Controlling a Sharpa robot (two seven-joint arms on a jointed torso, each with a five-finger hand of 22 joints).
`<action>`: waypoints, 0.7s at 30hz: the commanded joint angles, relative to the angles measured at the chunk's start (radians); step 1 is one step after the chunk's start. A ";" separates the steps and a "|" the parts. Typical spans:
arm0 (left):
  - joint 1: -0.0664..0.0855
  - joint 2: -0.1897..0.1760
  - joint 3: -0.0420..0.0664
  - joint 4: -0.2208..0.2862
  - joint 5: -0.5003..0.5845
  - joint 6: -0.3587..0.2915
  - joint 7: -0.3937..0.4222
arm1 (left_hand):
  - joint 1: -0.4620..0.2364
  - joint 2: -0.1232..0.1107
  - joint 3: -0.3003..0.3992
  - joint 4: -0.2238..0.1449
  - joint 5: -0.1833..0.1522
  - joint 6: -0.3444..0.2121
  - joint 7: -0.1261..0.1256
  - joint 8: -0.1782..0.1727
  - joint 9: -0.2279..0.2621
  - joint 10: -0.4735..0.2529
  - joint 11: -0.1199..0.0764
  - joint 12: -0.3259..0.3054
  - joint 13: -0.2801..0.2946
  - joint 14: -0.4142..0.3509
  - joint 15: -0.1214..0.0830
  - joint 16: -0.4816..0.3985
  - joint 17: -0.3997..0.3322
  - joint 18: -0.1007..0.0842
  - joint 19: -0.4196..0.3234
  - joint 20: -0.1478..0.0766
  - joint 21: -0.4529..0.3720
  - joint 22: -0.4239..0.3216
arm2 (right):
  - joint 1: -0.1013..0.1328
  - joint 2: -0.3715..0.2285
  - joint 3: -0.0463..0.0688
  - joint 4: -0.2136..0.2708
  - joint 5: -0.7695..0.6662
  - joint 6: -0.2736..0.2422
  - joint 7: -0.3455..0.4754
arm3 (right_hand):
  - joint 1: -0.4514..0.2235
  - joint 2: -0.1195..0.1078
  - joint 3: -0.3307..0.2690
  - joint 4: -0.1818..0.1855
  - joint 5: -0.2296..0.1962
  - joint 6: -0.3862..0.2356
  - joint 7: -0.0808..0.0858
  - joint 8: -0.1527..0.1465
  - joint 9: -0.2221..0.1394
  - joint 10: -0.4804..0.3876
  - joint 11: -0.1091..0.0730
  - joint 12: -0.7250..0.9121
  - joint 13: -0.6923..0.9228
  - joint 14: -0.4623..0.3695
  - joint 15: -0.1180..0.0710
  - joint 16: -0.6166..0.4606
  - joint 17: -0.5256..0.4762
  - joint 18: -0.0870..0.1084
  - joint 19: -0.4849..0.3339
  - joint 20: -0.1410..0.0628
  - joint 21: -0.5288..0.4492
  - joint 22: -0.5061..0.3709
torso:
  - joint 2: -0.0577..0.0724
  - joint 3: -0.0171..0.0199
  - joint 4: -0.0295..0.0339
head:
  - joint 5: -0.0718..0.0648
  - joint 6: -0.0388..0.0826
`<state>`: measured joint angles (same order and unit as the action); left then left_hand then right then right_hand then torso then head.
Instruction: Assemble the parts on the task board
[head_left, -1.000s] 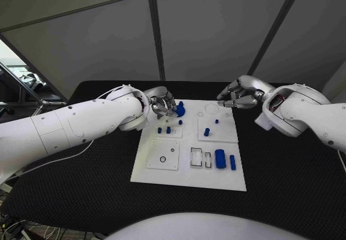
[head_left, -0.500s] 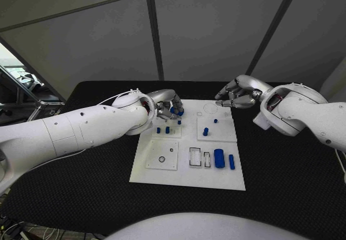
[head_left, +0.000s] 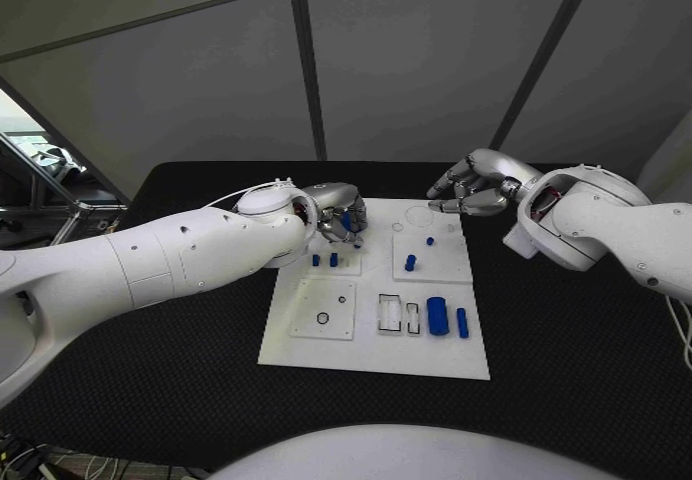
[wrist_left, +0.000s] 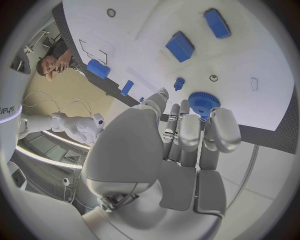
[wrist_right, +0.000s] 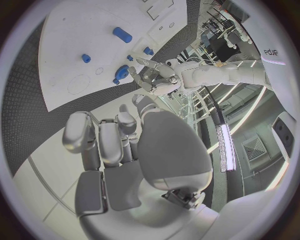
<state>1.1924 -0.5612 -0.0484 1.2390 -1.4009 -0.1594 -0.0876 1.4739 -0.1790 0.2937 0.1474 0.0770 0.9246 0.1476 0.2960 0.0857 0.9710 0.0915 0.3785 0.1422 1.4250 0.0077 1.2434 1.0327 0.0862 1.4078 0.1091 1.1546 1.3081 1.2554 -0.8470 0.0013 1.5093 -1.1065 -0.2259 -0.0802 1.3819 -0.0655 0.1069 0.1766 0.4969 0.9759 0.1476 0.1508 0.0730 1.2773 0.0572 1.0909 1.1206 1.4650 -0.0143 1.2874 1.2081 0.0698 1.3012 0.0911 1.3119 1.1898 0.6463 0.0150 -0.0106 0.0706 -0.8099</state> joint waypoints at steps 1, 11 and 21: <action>0.001 0.008 -0.001 -0.010 -0.032 0.047 -0.005 | -0.009 0.002 0.004 -0.004 0.000 0.011 -0.002 -0.008 -0.002 0.011 -0.002 -0.009 -0.004 0.010 0.001 0.008 0.004 0.001 0.009 -0.001 0.012 0.027 | 0.002 0.001 0.001 0.003 -0.002 -0.001 0.010 | -0.001 -0.008 0.001 0.008 0.006 -0.008 -0.002 0.005 -0.002 -0.004 -0.002 0.001 0.000 0.033 -0.005 -0.005 0.001 0.017 0.007 0.001 -0.003 0.002 | 0.000 0.0004 0.0000 | -0.001 -0.003; -0.001 0.019 -0.008 -0.023 -0.035 0.084 -0.014 | -0.006 0.007 0.015 -0.008 0.001 0.028 -0.004 -0.017 -0.006 0.030 -0.004 -0.019 -0.015 0.020 -0.001 0.022 0.011 -0.003 0.019 -0.004 0.033 0.041 | 0.002 0.003 0.001 0.003 -0.002 0.000 0.010 | -0.001 -0.008 0.001 0.008 0.006 -0.008 -0.002 0.005 -0.002 -0.004 -0.002 0.001 0.000 0.033 -0.005 -0.005 0.001 0.017 0.007 0.001 -0.003 0.002 | -0.001 -0.0001 0.0022 | -0.002 -0.005; -0.003 0.030 -0.009 -0.037 -0.038 0.092 -0.018 | 0.017 0.022 0.063 -0.027 0.002 0.055 -0.003 -0.032 -0.010 0.063 -0.007 -0.041 -0.034 0.029 -0.005 0.038 0.016 -0.008 0.030 -0.008 0.056 0.058 | 0.002 0.005 0.001 0.002 -0.002 0.001 0.011 | 0.000 -0.008 0.003 0.008 0.007 -0.007 -0.003 0.006 -0.001 -0.003 -0.003 0.001 0.000 0.033 -0.005 -0.005 0.001 0.017 0.007 0.001 -0.003 0.002 | -0.001 -0.0001 0.0014 | -0.002 -0.005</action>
<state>1.1886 -0.5332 -0.0581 1.2028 -1.4285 -0.0853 -0.0994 1.4873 -0.1656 0.3537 0.1212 0.0770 0.9740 0.1445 0.2678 0.0768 1.0300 0.0855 0.3419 0.1087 1.4494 0.0034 1.2780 1.0486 0.0858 1.4293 0.1021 1.2073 1.3079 1.2554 -0.8434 0.0013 1.5096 -1.1065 -0.2257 -0.0798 1.3818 -0.0655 0.1110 0.1807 0.5017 0.9759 0.1476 0.1508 0.0730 1.2773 0.0572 1.0909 1.1206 1.4650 -0.0143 1.2874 1.2080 0.0698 1.3012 0.0911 1.3119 1.1898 0.6449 0.0147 -0.0087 0.0686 -0.8152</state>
